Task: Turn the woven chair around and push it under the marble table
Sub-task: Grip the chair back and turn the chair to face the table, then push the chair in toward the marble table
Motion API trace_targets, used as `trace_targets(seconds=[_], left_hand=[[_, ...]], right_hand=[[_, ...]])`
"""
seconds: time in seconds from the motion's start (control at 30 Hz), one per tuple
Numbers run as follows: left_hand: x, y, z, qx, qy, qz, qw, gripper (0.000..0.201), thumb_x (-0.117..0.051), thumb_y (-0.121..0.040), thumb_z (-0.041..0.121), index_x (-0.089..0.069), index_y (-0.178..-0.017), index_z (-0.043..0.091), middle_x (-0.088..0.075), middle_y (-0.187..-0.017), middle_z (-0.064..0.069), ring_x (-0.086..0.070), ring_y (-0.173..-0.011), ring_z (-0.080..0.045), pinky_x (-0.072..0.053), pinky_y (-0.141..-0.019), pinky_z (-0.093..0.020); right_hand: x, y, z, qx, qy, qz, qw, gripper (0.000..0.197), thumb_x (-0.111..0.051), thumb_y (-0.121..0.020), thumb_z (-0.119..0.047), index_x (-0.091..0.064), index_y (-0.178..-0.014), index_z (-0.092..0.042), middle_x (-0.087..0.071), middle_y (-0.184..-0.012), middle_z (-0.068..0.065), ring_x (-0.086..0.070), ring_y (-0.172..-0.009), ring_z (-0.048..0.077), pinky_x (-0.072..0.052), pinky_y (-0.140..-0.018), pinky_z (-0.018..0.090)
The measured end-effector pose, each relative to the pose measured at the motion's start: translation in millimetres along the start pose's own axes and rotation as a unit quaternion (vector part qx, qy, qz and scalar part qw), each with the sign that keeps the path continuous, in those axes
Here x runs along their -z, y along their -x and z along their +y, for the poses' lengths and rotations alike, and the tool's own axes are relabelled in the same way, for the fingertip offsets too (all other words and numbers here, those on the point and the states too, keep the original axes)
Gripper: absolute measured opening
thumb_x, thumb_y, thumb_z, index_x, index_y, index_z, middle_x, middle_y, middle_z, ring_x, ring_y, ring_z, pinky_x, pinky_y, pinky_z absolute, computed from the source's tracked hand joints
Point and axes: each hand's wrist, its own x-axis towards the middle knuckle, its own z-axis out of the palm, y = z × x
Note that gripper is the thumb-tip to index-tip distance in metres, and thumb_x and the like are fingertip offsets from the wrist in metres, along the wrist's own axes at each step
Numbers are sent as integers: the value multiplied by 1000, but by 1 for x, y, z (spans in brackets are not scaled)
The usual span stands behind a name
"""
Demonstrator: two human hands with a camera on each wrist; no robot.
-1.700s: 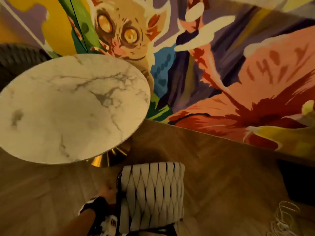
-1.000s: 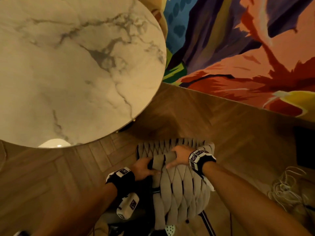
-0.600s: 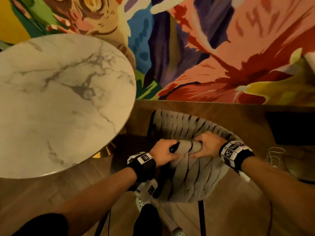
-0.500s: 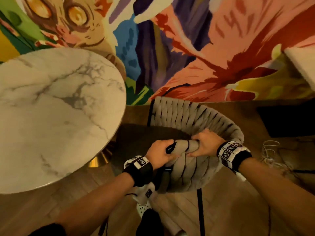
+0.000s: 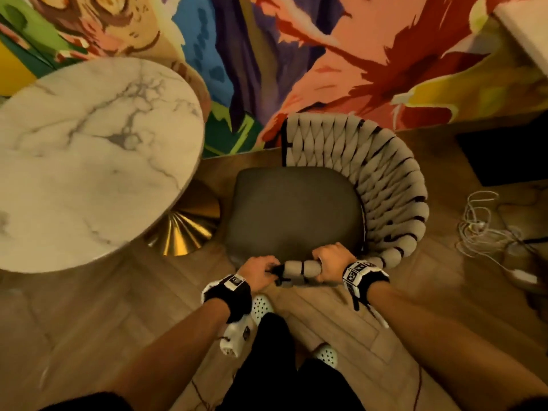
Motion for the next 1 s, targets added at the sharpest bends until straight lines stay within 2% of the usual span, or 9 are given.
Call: trace_targets(seconds=[0.07,0.23,0.4,0.5,0.6,0.67,0.77,0.87,1.0], left_hand=[[-22,35,-19,64,107,40,991,14,-59,-82,16,-66,-90,24,-71,-102,-7,-65,-99,-21,-50,-91,-32],[-77,148,-91,315,285,71,902,17,-61,-85,15,-60,-68,17,-61,-79,-8,-58,-72,-19,-46,-60,-28],[-120,226,-108,394,372,82,837,24,-49,-93,9,-59,-71,12,-64,-76,-5,-56,-60,-15,-41,-49,-20],[-144,248,-104,403,375,56,833,20,-51,-91,7,-59,-73,10,-66,-73,-5,-61,-55,-13,-41,-49,-20],[-160,260,-107,406,383,29,829,19,-52,-90,5,-63,-75,8,-67,-71,-6,-64,-50,-9,-41,-47,-19],[-161,266,-110,415,384,24,824,21,-52,-90,7,-64,-74,8,-68,-65,-5,-63,-45,-8,-38,-48,-19],[-166,271,-113,427,379,23,821,26,-52,-90,4,-66,-69,9,-68,-57,-3,-62,-40,-8,-37,-47,-18],[-168,279,-111,428,380,19,820,25,-50,-90,3,-65,-71,7,-68,-55,-2,-61,-39,-8,-40,-44,-16],[-177,292,-113,449,391,16,803,24,-46,-90,-6,-60,-71,0,-65,-43,-2,-57,-32,-7,-37,-34,-13]], right_hand=[[-28,13,3,0,-4,-9,1000,38,-67,-68,-48,-57,-92,-21,-66,-105,4,-60,-102,28,-38,-86,36],[-99,47,-1,-1,1,-52,999,46,-67,-73,-37,-54,-111,-16,-57,-123,7,-51,-117,28,-37,-92,37],[-157,99,6,-33,-214,32,976,22,-66,-78,-22,-64,-98,-14,-63,-109,12,-57,-107,31,-44,-93,36],[-169,133,25,-112,-420,145,889,5,-63,-82,-3,-67,-84,-5,-68,-88,15,-62,-85,28,-47,-81,22],[-177,170,54,-243,-564,174,770,12,-59,-85,-1,-65,-81,-12,-63,-82,13,-61,-83,31,-52,-74,33],[-183,188,78,-356,-649,146,657,11,-58,-88,-7,-61,-98,-7,-60,-88,12,-58,-78,27,-50,-66,31],[-180,191,106,-423,-737,86,521,34,-54,-92,-19,-49,-124,-10,-51,-113,13,-54,-101,30,-51,-84,43],[-152,169,99,-399,-795,76,450,41,-53,-90,-29,-47,-128,-14,-49,-119,13,-53,-108,33,-48,-92,51],[-105,136,64,-407,-778,82,472,22,-51,-83,-38,-55,-95,-20,-59,-102,8,-56,-95,29,-44,-91,49]])
